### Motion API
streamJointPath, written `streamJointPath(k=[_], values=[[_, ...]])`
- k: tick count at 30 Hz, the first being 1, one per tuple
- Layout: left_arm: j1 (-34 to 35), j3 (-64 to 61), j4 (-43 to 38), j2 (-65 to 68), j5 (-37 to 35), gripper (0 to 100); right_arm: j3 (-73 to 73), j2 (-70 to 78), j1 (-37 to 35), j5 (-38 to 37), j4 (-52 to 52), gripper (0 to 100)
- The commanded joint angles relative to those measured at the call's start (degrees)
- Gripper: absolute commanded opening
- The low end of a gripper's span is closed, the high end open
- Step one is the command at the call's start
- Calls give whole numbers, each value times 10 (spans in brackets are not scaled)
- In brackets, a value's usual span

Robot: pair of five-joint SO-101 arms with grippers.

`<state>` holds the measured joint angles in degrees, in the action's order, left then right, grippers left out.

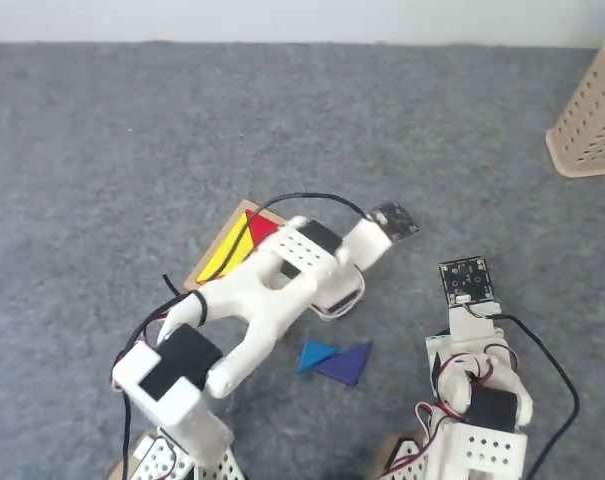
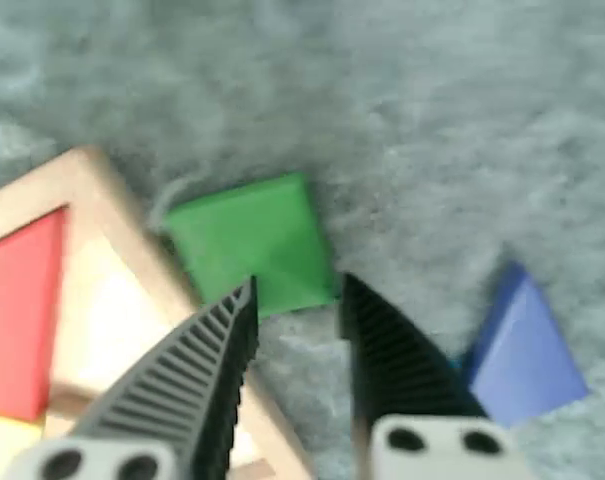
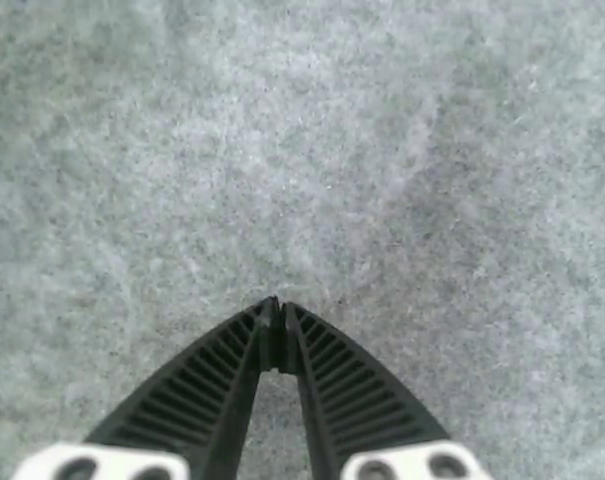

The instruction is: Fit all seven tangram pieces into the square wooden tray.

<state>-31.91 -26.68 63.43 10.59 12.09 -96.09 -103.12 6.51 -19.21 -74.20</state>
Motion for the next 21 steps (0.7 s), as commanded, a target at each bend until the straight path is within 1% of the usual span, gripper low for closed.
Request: streamJointPath(k=[1, 5, 8, 10, 13, 21], values=[[4, 8, -7, -47, -4, 175, -4, -8, 7, -6, 7, 6], [4, -14, -15, -118, -6, 178, -4, -8, 7, -6, 7, 6], [13, -41, -50, -130, -6, 180, -4, -8, 7, -6, 7, 6], [28, -49, -76, -119, -6, 180, -4, -8, 7, -6, 7, 6], [46, -43, -93, -90, -6, 180, -4, -8, 7, -6, 7, 6], [42, 17, -89, 20, -4, 181, -4, -8, 7, -6, 7, 6]])
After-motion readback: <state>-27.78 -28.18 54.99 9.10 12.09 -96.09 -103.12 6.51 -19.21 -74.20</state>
